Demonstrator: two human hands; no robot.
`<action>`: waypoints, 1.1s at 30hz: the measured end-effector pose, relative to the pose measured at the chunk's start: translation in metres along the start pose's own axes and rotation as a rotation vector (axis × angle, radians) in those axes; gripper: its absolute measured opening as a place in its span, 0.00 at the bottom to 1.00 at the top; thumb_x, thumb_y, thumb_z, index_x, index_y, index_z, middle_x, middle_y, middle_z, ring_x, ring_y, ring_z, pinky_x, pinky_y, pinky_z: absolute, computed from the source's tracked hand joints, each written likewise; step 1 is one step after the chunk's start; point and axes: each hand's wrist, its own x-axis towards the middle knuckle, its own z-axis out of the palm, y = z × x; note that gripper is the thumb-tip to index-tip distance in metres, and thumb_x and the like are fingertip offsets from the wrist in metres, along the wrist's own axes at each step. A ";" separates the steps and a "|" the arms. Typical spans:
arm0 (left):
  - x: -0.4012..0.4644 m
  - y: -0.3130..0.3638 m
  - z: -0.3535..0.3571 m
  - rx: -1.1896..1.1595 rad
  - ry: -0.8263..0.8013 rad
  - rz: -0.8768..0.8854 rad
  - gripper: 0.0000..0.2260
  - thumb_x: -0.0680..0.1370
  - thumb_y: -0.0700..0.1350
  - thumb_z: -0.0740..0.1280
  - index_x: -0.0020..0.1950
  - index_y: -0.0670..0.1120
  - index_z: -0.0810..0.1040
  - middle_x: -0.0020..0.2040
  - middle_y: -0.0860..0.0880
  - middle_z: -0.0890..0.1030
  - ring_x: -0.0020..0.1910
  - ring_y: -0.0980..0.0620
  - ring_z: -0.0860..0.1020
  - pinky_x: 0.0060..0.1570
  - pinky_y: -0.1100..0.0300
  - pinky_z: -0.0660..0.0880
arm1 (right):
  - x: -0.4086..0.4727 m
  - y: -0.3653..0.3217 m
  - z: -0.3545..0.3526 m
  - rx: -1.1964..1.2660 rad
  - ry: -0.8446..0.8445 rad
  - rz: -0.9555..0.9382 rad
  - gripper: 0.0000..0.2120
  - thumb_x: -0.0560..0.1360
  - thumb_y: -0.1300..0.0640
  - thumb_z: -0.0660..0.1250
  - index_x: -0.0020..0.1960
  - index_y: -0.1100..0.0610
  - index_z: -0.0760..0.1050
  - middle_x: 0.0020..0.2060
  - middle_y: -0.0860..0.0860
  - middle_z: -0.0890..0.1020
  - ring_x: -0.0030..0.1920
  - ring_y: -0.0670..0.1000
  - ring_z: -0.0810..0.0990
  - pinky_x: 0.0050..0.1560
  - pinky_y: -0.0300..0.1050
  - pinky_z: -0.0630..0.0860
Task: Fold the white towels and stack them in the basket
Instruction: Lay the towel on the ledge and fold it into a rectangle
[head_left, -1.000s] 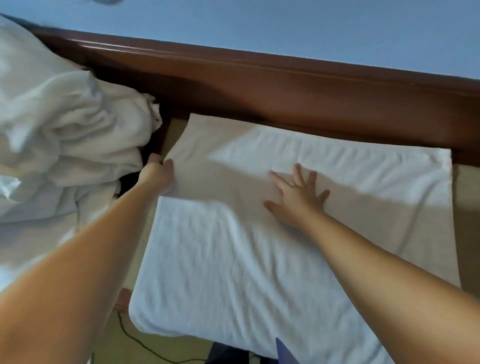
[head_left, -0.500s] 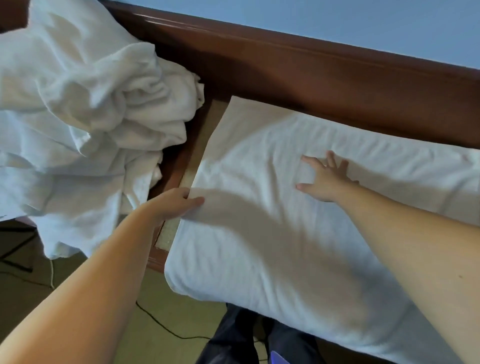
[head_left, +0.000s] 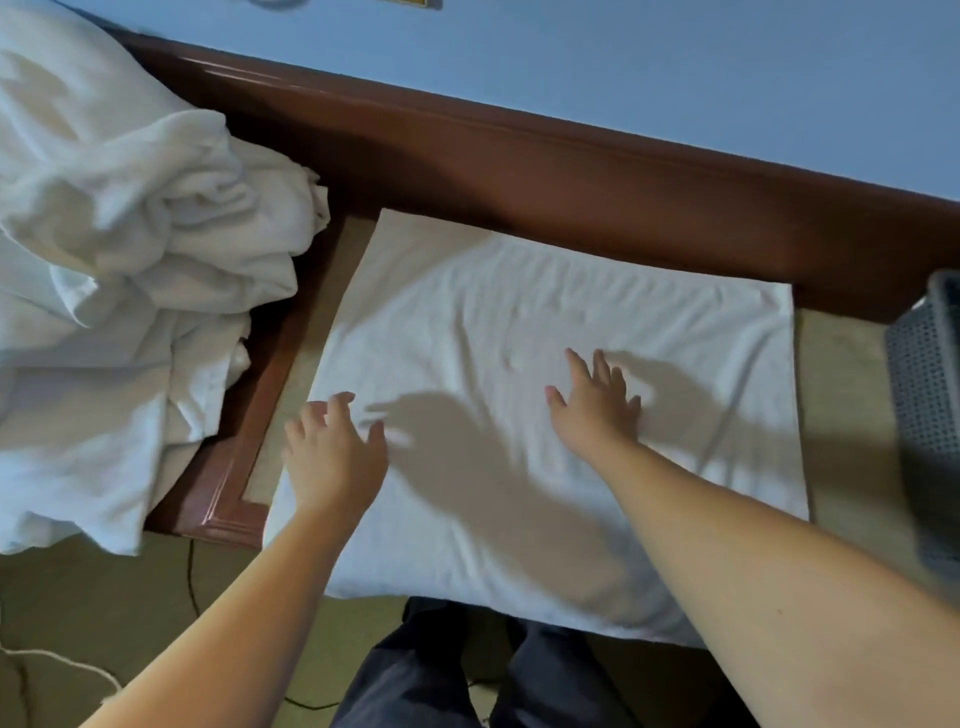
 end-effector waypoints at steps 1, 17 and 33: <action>-0.008 0.024 0.009 -0.003 -0.024 0.084 0.26 0.80 0.61 0.66 0.75 0.51 0.68 0.72 0.43 0.70 0.69 0.39 0.68 0.65 0.41 0.70 | 0.002 0.017 -0.005 0.024 0.042 0.035 0.29 0.85 0.41 0.55 0.83 0.44 0.52 0.84 0.52 0.52 0.82 0.60 0.52 0.77 0.68 0.56; -0.080 0.259 0.151 0.286 -0.462 0.314 0.61 0.58 0.87 0.56 0.78 0.65 0.27 0.80 0.45 0.24 0.78 0.32 0.26 0.66 0.18 0.38 | 0.147 0.260 -0.098 0.360 0.327 0.481 0.22 0.83 0.51 0.61 0.71 0.62 0.67 0.69 0.62 0.74 0.69 0.66 0.74 0.66 0.61 0.75; -0.086 0.273 0.154 0.202 -0.446 0.296 0.57 0.64 0.84 0.61 0.79 0.67 0.29 0.81 0.44 0.26 0.78 0.33 0.27 0.70 0.23 0.33 | 0.193 0.305 -0.118 0.692 0.240 0.507 0.19 0.80 0.52 0.64 0.67 0.60 0.77 0.62 0.60 0.81 0.62 0.62 0.81 0.62 0.58 0.80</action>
